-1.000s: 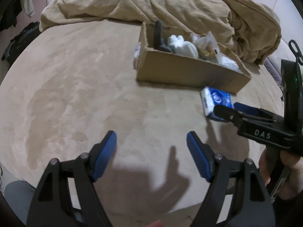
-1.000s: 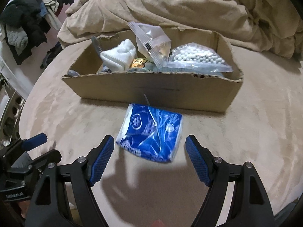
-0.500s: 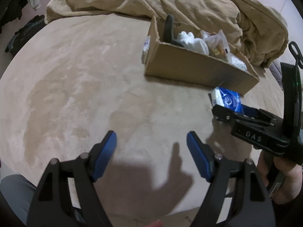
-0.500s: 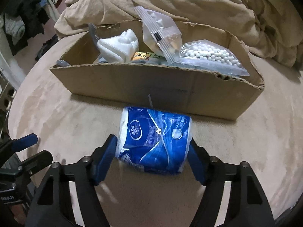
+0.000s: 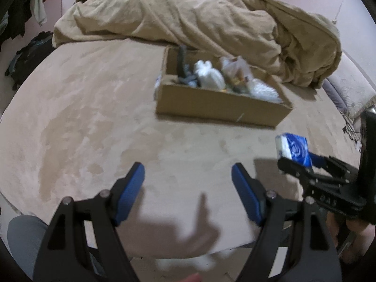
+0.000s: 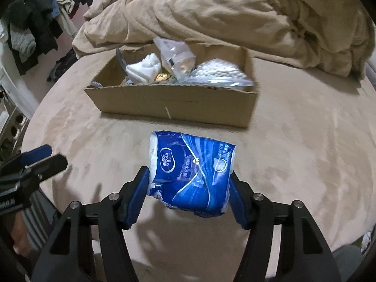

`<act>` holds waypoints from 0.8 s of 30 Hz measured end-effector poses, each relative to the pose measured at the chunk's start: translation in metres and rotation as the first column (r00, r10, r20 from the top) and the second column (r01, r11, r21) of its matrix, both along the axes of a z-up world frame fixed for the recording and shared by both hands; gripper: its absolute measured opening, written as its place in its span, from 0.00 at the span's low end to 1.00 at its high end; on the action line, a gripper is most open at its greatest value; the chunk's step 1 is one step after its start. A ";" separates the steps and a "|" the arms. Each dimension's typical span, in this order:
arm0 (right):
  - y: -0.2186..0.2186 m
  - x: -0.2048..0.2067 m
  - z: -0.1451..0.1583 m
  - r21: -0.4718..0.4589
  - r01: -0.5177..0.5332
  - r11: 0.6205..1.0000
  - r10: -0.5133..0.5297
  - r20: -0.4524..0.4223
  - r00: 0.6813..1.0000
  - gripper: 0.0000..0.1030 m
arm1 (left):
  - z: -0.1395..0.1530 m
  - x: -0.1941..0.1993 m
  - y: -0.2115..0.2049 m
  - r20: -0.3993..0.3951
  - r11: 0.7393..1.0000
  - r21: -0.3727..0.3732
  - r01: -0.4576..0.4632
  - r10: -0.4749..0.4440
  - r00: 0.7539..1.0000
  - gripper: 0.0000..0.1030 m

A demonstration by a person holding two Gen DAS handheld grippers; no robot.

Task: Organize objects
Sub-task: 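Carry the tissue pack into the cardboard box and open the right tool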

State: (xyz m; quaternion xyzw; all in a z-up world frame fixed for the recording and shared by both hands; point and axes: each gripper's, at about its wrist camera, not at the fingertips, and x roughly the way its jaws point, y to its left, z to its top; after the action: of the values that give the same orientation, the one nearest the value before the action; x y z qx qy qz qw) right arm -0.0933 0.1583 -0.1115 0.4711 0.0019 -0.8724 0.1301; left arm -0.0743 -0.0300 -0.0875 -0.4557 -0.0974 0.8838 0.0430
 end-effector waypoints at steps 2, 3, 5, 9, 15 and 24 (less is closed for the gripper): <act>0.005 0.007 0.006 -0.003 0.004 1.000 -0.004 -0.003 1.000 0.64 | 0.005 0.000 0.008 -0.007 1.000 -0.002 0.012 -0.012 1.000 0.76; 0.009 0.010 0.010 -0.005 0.005 1.000 -0.005 -0.005 1.000 0.64 | 0.008 -0.001 0.011 -0.010 1.000 0.001 0.017 -0.017 1.000 0.76; 0.014 0.013 0.017 -0.008 0.009 1.000 -0.010 -0.016 1.000 0.64 | 0.014 -0.003 0.016 -0.018 1.000 0.012 0.027 -0.026 0.999 0.76; 0.027 0.008 0.035 -0.021 0.030 0.999 -0.031 -0.052 0.998 0.64 | 0.026 -0.010 0.023 -0.040 0.999 0.016 0.027 -0.027 0.999 0.76; 0.036 -0.010 0.056 -0.020 0.042 0.999 -0.044 -0.108 0.993 0.64 | 0.041 -0.033 0.027 -0.078 1.000 -0.012 0.023 -0.024 0.997 0.76; 0.037 -0.059 0.074 -0.009 0.039 0.999 -0.040 -0.178 0.983 0.65 | 0.058 -0.068 0.022 -0.141 0.999 -0.044 0.005 -0.012 0.990 0.76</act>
State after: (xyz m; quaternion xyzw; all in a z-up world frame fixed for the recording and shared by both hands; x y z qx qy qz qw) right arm -0.1519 0.1958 -0.0373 0.3907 0.0018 -0.9135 0.1135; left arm -0.1419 -0.0081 -0.0300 -0.3931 -0.0729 0.9155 0.0436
